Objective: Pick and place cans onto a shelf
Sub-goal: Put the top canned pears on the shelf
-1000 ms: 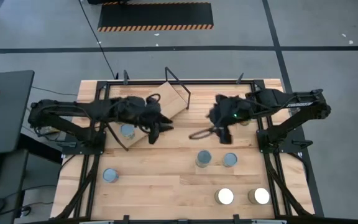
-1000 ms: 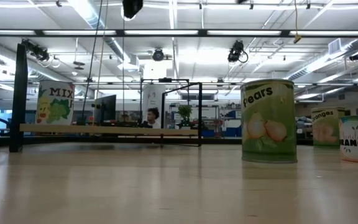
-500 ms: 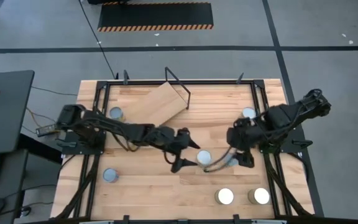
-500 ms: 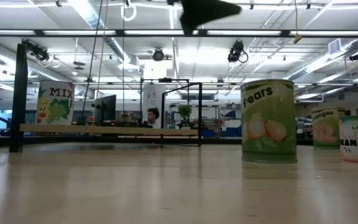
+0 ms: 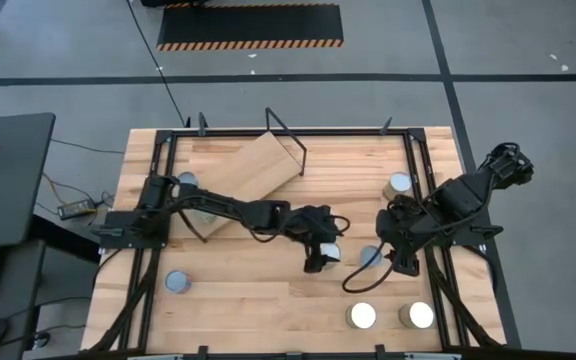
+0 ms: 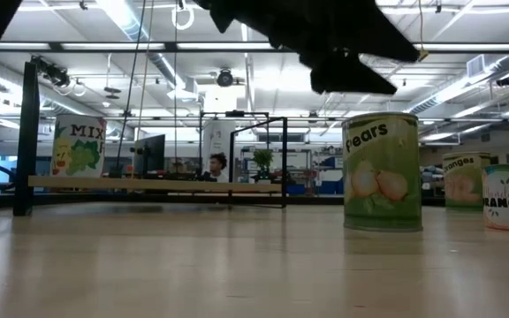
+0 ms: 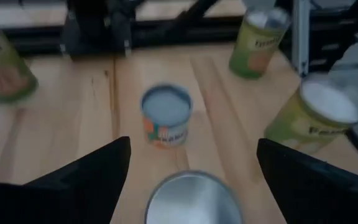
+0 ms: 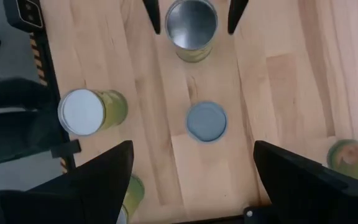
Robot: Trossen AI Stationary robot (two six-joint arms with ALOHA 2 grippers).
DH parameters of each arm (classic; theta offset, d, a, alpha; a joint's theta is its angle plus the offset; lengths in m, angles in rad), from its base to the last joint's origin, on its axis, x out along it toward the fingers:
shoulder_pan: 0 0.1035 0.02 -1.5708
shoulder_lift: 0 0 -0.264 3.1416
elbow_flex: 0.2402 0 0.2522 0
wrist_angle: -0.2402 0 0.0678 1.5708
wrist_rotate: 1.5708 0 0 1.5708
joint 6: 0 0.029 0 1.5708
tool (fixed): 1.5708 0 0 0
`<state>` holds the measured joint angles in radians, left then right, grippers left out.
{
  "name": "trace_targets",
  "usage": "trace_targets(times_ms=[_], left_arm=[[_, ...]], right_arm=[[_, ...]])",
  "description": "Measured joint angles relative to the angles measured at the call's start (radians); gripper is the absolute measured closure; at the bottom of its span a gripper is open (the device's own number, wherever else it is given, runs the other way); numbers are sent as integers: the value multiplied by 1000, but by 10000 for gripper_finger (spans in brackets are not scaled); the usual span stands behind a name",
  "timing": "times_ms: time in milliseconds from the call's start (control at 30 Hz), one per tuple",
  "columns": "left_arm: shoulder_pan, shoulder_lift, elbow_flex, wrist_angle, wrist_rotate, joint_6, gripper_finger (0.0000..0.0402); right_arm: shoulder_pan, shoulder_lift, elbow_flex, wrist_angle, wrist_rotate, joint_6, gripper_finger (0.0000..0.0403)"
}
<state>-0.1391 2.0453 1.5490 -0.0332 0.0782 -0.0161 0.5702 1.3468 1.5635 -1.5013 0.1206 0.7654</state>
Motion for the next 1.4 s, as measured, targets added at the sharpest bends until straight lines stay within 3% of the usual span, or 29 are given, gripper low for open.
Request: trace_targets(times_ms=[300, 367, 433, 567, 667, 1067, 1400], left_arm=[[42, 24, 35, -18, 13, -42, 44], [54, 24, 41, -71, 78, -83, 48], [44, 20, 66, -118, 89, -94, 66], [-11, 4, 112, -184, 33, 21, 120], [-41, 11, 107, -208, 38, 81, 130], [-21, 45, 108, -209, -41, 87, 11], [-19, 63, 108, -228, -41, 127, 3]], right_arm=[[17, 0, 0, -5, 80, 28, 63], [17, 0, 0, -5, 88, 28, 63], [17, 0, 0, -5, 95, 27, 63], [17, 0, 0, 0, 96, 24, 63], [17, 0, 0, 2, 96, 29, 63], [9, 1, 0, 11, 155, 47, 63], [8, 1, 0, 38, 169, 73, 63]])
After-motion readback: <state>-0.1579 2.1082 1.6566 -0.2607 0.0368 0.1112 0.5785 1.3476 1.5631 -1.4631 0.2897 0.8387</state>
